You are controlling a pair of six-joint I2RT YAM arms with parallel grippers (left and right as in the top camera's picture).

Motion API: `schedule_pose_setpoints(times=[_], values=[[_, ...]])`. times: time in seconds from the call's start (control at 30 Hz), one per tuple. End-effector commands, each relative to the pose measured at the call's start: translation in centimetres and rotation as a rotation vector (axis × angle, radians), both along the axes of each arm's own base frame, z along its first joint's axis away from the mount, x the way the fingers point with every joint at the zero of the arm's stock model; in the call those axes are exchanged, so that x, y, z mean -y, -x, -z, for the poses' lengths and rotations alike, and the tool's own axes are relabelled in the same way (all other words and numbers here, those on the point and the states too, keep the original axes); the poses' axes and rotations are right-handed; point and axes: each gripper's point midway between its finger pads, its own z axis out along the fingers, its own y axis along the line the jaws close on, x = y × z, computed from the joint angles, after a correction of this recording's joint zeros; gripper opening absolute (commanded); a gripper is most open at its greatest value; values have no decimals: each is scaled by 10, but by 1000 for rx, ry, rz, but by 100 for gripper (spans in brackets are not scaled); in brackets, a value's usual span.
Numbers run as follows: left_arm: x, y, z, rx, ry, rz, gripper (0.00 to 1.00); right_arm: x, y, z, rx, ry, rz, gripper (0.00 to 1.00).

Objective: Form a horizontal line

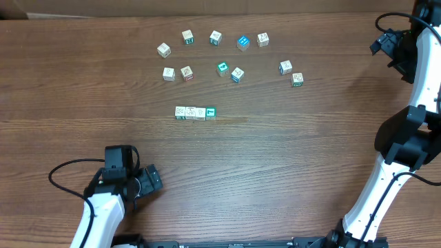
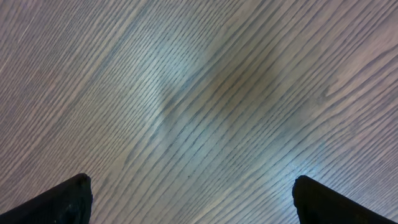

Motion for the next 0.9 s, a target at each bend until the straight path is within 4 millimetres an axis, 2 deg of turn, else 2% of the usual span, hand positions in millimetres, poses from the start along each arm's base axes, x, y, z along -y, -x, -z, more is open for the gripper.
schedule_pose_setpoints(times=[0.0, 0.37, 0.43, 0.57, 0.87], values=[[9, 19, 20, -24, 42, -5, 99, 2, 1, -7, 14, 8, 1, 100], [9, 32, 51, 82, 35, 1, 100, 2, 1, -7, 13, 7, 1, 100], [8, 19, 47, 154, 28, 1, 100, 2, 1, -7, 13, 7, 1, 100], [7, 7, 45, 268, 21, 3, 99, 2, 1, -7, 14, 8, 1, 100], [7, -4, 32, 341, 16, 8, 99, 2, 1, -7, 13, 7, 1, 100]])
